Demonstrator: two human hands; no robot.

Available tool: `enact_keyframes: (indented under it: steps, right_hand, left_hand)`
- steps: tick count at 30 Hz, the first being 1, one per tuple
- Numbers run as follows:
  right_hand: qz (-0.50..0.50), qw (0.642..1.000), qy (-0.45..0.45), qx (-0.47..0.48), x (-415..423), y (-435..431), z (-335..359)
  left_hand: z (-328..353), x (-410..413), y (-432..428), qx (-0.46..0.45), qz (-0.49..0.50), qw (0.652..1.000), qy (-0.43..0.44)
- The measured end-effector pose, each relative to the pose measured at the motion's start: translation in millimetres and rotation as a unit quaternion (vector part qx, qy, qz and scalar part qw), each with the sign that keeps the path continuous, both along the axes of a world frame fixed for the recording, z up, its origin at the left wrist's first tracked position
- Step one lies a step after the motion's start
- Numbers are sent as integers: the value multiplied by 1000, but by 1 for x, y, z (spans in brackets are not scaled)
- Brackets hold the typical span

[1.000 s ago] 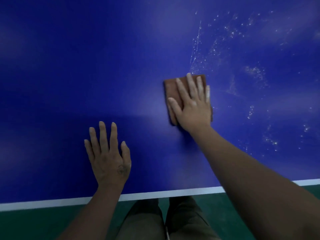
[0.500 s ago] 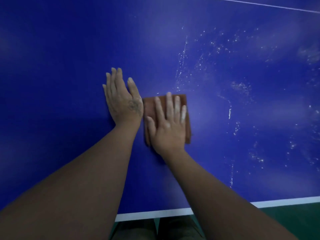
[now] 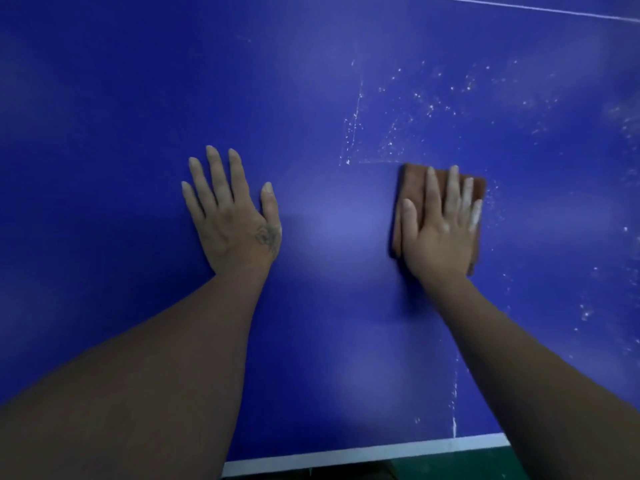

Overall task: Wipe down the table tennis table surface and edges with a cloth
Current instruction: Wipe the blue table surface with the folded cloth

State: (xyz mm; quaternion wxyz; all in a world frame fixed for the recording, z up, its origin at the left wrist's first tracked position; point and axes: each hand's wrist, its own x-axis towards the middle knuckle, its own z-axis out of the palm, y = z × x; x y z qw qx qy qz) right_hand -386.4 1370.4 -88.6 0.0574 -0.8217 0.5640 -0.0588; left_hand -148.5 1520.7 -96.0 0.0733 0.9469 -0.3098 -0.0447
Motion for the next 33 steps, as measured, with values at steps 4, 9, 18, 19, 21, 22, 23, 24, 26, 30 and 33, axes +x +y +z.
enact_keyframes:
  steps: [4, 9, 18, 19, 21, 22, 23, 24, 26, 30, 33]
  right_hand:
    - [-13, 1000, -1, -13, 18, 29, -2]
    - [84, 995, -51, -31, 107, 65, -6]
    - [95, 993, -55, -31, 138, -44, -9]
    - [65, 997, -38, -30, 124, -59, -9]
    - [3, 1000, -16, -25, 98, -81, -6]
    - [-20, 1000, -12, -18, 89, -84, -5]
    - [-31, 999, -10, -12, 85, -81, -5]
    - [-27, 1000, -7, -11, 88, -72, -4]
    - [25, 1000, -2, -15, 105, -43, -3]
    - [127, 991, -42, -24, 169, -1, -3]
    - [161, 984, -69, -24, 214, -15, -3]
  left_hand:
    - [-1, 0, -1, -12, 7, 1000, -3]
    - [-4, 2, -2, -38, 10, 999, 0]
    - [0, 0, -5, -48, 25, 998, 13]
    - [0, 0, -6, -45, 26, 999, 16]
    - [2, 0, -6, -39, 25, 999, 19]
    - [2, -1, -7, -39, 25, 999, 19]
    - [2, -1, -7, -40, 26, 999, 18]
    - [2, -1, -7, -42, 27, 999, 18]
    - [1, -1, -6, -49, 26, 998, 21]
    - [-1, 0, -6, -49, 22, 999, 10]
    - [-3, 0, -6, -39, 21, 999, 6]
